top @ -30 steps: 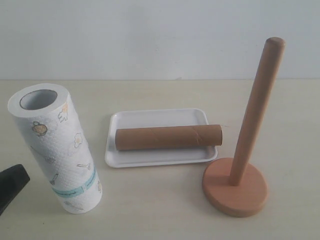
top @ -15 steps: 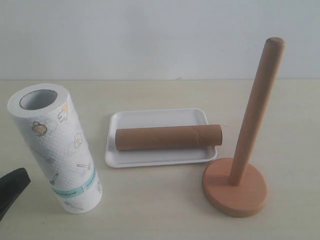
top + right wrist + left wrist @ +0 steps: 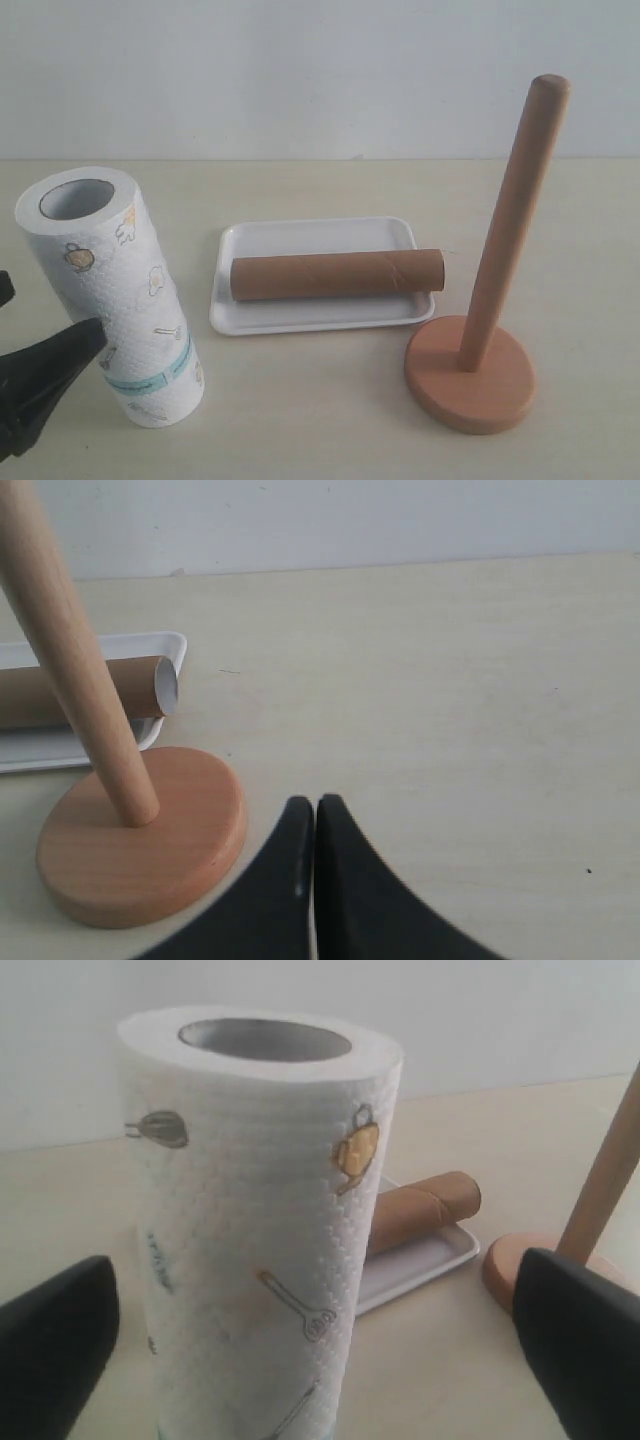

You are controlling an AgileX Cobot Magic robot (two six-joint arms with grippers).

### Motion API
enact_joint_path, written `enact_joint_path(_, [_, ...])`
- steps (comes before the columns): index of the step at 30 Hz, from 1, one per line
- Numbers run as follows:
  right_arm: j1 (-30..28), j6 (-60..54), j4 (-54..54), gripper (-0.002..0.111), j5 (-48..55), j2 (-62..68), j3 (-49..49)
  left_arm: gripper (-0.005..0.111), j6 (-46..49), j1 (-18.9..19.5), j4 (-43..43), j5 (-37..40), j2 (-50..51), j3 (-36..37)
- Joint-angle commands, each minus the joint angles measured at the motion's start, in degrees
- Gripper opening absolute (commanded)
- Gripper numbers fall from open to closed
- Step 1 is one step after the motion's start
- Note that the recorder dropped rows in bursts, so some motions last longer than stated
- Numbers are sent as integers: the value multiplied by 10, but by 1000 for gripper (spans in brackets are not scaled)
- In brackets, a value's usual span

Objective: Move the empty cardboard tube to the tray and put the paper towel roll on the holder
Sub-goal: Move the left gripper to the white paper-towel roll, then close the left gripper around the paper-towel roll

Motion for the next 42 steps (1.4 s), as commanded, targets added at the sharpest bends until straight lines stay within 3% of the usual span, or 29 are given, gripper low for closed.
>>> enact_joint_path(1, [1,1,-2,0,-3,-2,2,110,44,-5,-47,-70,102,-1])
enact_joint_path(5, [1,1,-2,0,-3,-2,2,110,55,-5,-47,-82,160,-18])
enact_joint_path(8, [1,1,-2,0,-3,-2,2,110,132,-5,-47,-82,173,-31])
enact_joint_path(12, [1,1,-2,0,-3,-2,2,110,160,-5,-47,-88,187,-46])
enact_joint_path(20, [1,0,-2,0,-4,-2,2,110,203,-5,-60,-162,263,-66])
enact_joint_path(31, [1,1,-2,0,-4,-2,2,110,228,-5,-60,-251,389,-140])
enact_joint_path(42, [1,1,-2,0,-4,-2,2,110,225,-5,-35,-251,416,-160])
